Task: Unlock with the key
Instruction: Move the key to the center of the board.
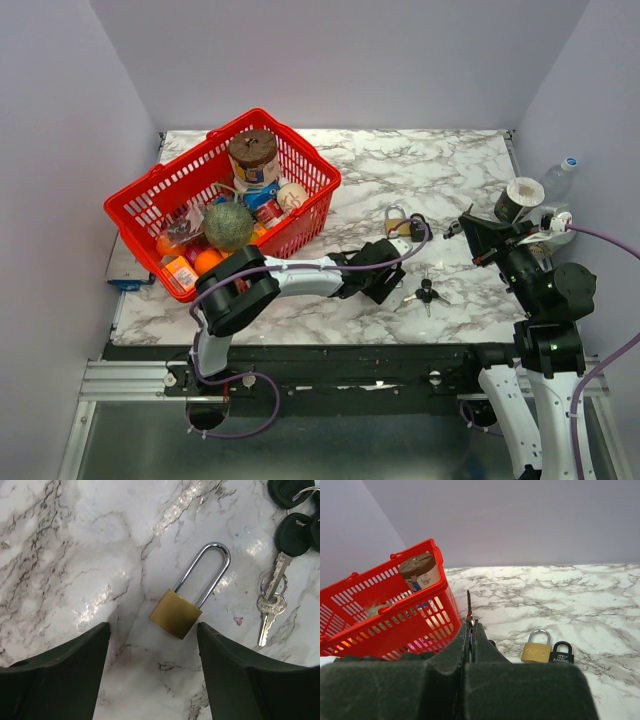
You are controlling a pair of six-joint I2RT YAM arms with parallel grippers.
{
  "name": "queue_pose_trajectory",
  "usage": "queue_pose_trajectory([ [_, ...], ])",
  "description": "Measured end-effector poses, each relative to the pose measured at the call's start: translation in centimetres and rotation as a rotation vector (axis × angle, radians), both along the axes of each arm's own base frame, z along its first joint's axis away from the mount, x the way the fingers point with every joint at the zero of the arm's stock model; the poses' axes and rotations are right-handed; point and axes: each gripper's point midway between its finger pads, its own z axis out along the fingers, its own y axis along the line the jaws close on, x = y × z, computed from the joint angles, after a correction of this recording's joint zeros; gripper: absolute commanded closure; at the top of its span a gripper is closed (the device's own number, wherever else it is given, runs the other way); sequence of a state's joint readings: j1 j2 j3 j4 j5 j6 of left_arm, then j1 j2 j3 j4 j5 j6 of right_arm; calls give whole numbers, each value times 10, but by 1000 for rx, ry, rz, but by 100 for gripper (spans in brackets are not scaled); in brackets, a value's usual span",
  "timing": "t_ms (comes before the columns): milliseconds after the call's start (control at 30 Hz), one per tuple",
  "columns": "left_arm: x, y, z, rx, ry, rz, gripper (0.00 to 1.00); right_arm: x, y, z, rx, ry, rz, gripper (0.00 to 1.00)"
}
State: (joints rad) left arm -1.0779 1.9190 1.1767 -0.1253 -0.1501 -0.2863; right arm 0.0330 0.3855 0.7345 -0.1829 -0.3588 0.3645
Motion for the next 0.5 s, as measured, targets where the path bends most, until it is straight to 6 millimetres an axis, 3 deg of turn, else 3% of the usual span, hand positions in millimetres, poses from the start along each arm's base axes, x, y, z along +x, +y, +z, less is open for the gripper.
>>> queue_pose_trajectory([
  [200,8,-15,0,17,-35,-63,28,0,0,0,0,1,0,99],
  [500,6,-21,0,20,-39,-122,63,1,0,-1,0,3,0,99],
])
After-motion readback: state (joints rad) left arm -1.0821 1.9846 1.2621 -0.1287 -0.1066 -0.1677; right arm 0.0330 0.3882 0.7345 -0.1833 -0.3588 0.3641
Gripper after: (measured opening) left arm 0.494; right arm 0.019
